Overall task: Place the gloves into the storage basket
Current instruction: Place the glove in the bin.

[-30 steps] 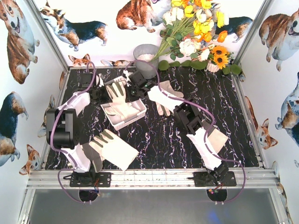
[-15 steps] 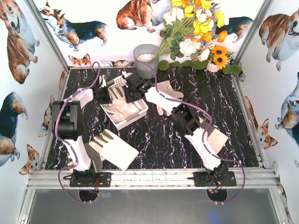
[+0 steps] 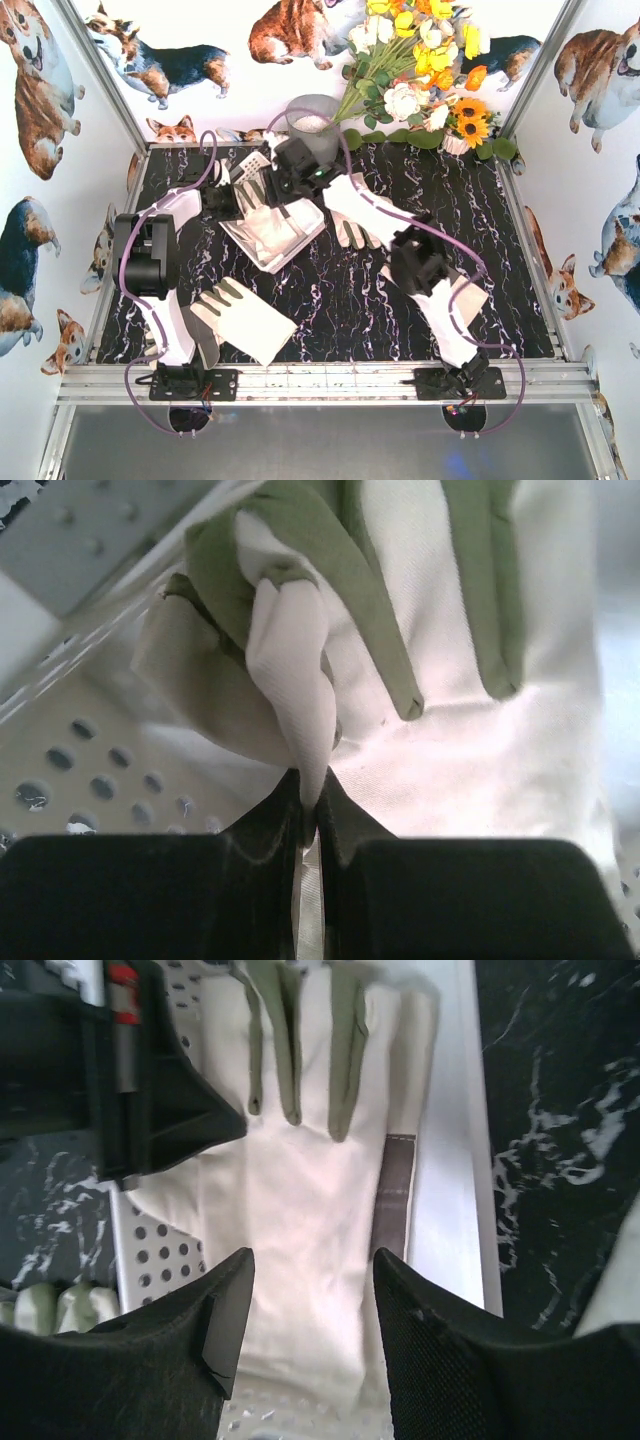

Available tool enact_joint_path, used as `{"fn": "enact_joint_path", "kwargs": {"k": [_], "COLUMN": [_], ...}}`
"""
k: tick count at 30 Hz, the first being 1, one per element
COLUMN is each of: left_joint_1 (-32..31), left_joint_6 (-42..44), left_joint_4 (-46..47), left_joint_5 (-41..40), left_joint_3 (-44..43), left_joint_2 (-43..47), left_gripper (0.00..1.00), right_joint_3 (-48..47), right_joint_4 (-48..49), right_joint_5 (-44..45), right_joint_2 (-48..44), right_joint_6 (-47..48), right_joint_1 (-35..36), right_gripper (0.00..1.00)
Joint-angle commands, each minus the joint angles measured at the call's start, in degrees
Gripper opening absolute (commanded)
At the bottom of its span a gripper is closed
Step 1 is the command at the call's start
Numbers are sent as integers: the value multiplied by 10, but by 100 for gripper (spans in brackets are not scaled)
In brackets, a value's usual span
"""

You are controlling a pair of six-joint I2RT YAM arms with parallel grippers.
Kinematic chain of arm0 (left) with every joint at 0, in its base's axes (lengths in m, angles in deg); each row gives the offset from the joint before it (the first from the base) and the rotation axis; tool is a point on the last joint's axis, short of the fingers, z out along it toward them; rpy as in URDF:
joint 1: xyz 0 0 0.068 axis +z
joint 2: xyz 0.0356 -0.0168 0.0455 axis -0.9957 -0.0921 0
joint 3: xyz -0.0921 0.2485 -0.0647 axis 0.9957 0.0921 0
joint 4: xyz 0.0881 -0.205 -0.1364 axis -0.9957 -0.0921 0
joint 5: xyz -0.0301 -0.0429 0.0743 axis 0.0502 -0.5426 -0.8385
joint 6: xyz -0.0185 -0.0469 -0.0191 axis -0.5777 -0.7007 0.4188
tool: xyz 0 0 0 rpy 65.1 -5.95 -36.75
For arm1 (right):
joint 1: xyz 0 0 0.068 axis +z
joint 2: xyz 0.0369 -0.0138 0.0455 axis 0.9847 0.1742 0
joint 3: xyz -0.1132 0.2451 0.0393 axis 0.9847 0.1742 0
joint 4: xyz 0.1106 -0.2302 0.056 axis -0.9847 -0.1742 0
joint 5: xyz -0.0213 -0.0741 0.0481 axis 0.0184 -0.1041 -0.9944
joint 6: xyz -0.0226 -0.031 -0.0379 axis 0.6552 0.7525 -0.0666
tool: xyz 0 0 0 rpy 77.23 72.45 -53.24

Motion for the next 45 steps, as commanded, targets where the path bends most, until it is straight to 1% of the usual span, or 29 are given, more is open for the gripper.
{"fn": "enact_joint_path", "kwargs": {"k": [1, 5, 8, 11, 15, 20, 27, 28, 30, 32, 34, 39, 45], "left_joint_1": [-2, -7, -8, -10, -15, -22, -23, -23, -23, -23, -23, -24, -24], "left_joint_6": [-11, -27, -42, -72, -127, -171, -179, -178, -170, -160, -147, -107, -78], "left_joint_4": [21, 30, 30, 33, 58, 75, 57, 56, 52, 49, 43, 20, -22], "left_joint_5": [-1, 9, 10, 7, 12, 8, 3, 5, -1, -16, -29, -58, -89], "left_joint_3": [3, 6, 6, 15, 40, 57, 52, 53, 52, 50, 48, 45, 46], "left_joint_2": [-12, -9, -7, 1, 13, 20, 17, 18, 26, 42, 65, 122, 177], "left_gripper": [0, 0, 0, 0, 0, 0, 0, 7, 25, 39, 49, 64, 71], "right_joint_3": [34, 70, 95, 122, 162, 201, 236, 240, 247, 256, 270, 325, 426], "right_joint_4": [38, 48, 53, 62, 77, 88, 96, 96, 96, 96, 97, 104, 121], "right_joint_5": [11, 5, 18, 18, 15, 21, 35, 37, 40, 42, 41, 29, 19], "right_joint_2": [-97, -113, -121, -136, -164, -195, -234, -241, -254, -270, -292, -355, -457], "right_joint_6": [-5, -20, -28, -39, -58, -66, -68, -68, -65, -62, -61, -68, -83], "right_joint_1": [-10, -10, -12, -20, -34, -43, -46, -47, -48, -50, -54, -67, -87], "right_gripper": [53, 53, 53, 53, 53, 53, 53, 54, 55, 57, 57, 58, 59]}}
